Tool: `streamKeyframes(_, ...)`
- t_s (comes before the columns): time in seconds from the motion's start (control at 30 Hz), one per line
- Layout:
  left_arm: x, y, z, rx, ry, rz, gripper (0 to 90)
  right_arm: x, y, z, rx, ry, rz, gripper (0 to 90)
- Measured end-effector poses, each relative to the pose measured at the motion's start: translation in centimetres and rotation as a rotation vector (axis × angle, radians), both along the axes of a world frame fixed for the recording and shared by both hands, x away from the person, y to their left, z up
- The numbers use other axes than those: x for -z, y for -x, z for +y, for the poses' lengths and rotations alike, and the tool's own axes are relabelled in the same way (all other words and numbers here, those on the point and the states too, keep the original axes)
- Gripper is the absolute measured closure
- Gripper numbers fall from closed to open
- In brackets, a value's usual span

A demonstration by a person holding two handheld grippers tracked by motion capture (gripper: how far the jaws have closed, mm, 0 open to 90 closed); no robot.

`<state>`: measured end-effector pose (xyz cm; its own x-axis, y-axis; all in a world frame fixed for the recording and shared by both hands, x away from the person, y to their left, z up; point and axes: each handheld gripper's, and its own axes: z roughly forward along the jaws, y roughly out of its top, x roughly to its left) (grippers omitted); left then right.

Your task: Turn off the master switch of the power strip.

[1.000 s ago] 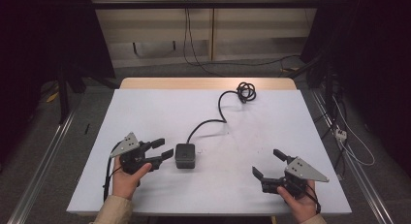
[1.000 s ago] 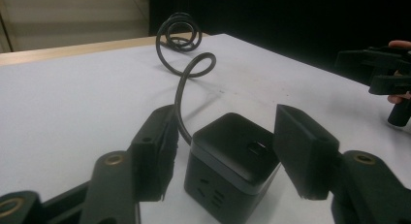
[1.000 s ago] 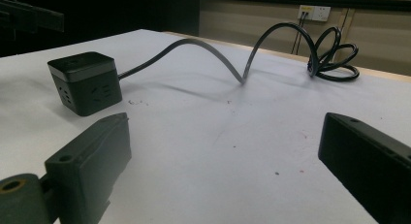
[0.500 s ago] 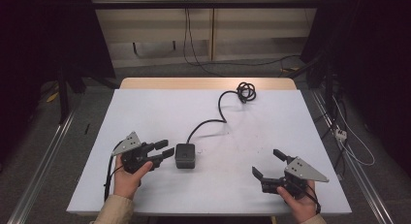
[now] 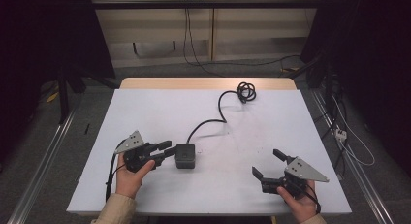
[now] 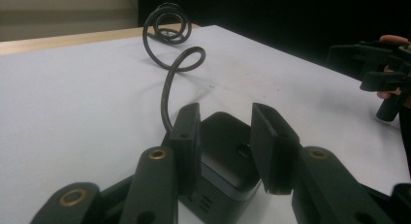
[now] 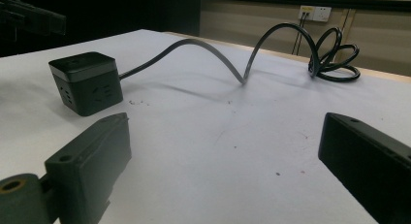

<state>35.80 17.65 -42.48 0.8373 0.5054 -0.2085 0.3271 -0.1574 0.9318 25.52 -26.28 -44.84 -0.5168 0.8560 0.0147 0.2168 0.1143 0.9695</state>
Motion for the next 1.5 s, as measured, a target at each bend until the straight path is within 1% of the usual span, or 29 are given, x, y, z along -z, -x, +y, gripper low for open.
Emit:
streamKeyframes(0.17, 0.0, -0.1, -0.2, 0.012, -0.006, 0.007, 68.3, 0.0, 0.0, 0.0, 0.000, 0.001, 0.000, 4.2)
streamKeyframes(0.33, 0.0, -0.2, -0.5, 0.037, -0.009, 0.020, 72.0, 0.0, 0.0, 0.0, 0.000, 0.001, -0.002, 4.2)
streamKeyframes(0.53, -0.1, -0.3, -0.6, 0.042, -0.019, 0.026, 75.4, 0.0, 0.0, 0.0, 0.001, 0.001, -0.002, 4.2)
streamKeyframes(0.6, -0.1, -0.3, -0.7, 0.048, -0.016, 0.029, 75.6, 0.0, 0.0, 0.0, 0.000, 0.001, -0.002, 4.3)
streamKeyframes(0.67, -0.2, -0.3, -0.8, 0.047, -0.029, 0.024, 75.7, 0.0, 0.0, 0.0, -0.001, 0.001, -0.002, 4.2)
streamKeyframes(0.7, -0.2, -0.3, -0.8, 0.053, -0.024, 0.026, 75.7, 0.0, 0.0, 0.0, -0.001, 0.001, -0.002, 4.2)
streamKeyframes(0.9, -0.2, -0.4, -1.0, 0.057, -0.027, 0.032, 76.8, 0.0, 0.0, 0.0, -0.001, 0.001, -0.003, 4.3)
streamKeyframes(1.0, -0.3, -0.4, -1.2, 0.065, -0.036, 0.033, 77.7, 0.0, 0.0, 0.0, 0.000, 0.002, -0.002, 4.2)
streamKeyframes(1.43, -0.2, -0.6, -1.4, 0.068, -0.048, 0.038, 80.6, 0.0, 0.0, 0.0, -0.002, 0.001, -0.001, 4.3)
streamKeyframes(1.5, -0.3, -0.6, -1.5, 0.074, -0.048, 0.039, 81.2, 0.0, 0.0, 0.0, -0.001, 0.002, 0.000, 4.2)
